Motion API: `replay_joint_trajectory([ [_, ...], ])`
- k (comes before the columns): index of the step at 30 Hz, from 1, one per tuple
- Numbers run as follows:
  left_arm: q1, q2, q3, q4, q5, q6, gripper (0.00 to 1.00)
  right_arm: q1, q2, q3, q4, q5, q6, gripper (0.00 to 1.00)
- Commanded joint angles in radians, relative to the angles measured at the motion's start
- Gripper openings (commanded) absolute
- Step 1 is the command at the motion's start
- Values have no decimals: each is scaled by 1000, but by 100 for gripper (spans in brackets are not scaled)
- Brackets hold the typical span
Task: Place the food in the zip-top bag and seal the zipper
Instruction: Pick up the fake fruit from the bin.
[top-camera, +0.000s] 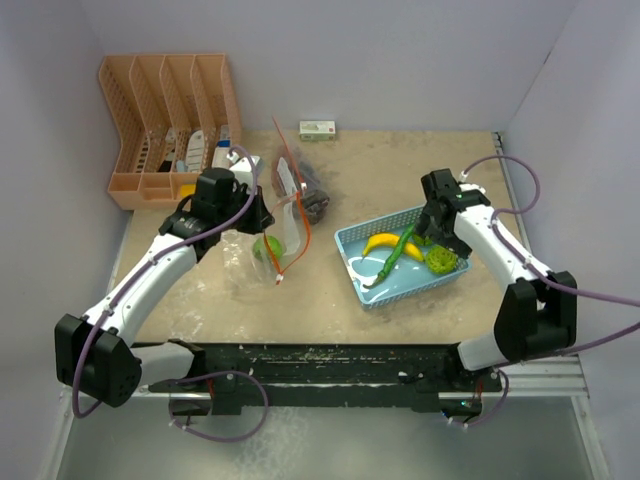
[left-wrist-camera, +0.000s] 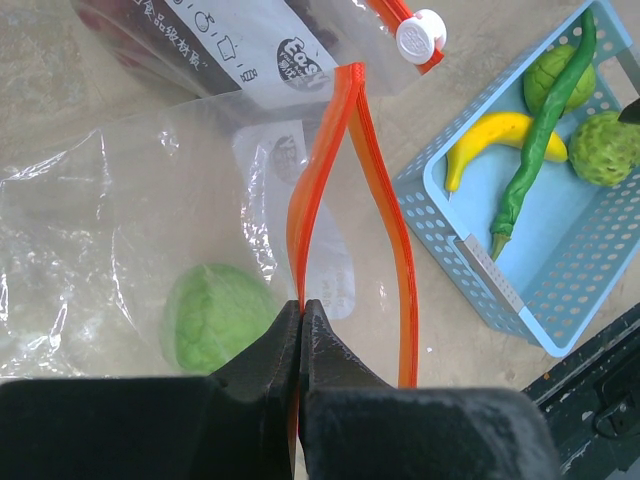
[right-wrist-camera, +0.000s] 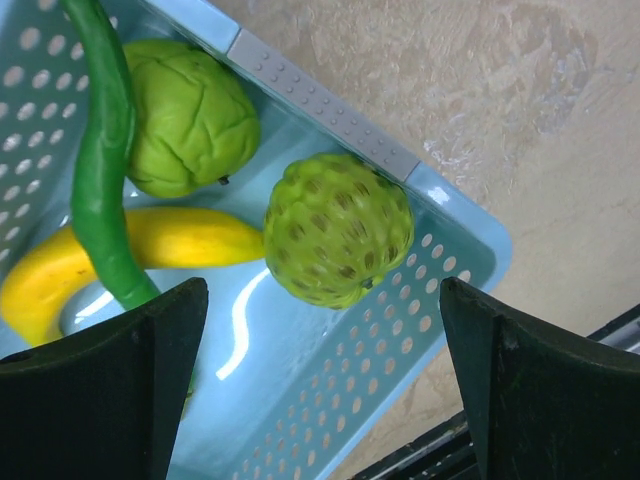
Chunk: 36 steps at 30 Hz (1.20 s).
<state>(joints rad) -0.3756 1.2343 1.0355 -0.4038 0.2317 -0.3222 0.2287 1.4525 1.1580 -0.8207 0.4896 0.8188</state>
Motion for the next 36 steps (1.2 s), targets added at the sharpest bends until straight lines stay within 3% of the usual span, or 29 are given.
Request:
replay_joint_trajectory([
  [1,-4,-26,7,61,19,-6,0,-16,12,-30,73,-21,-64,99],
  [22,-4,-9,6,51,16,3,0,-37,125,-143,204,-69,-64,99],
  [29,-4,-10,4,45,11,5,0,-37,103,-143,202,-44,-65,79],
  [36,-3,-1,5,48,17,4,0,-35,-2,-130,164,20,-86,50],
])
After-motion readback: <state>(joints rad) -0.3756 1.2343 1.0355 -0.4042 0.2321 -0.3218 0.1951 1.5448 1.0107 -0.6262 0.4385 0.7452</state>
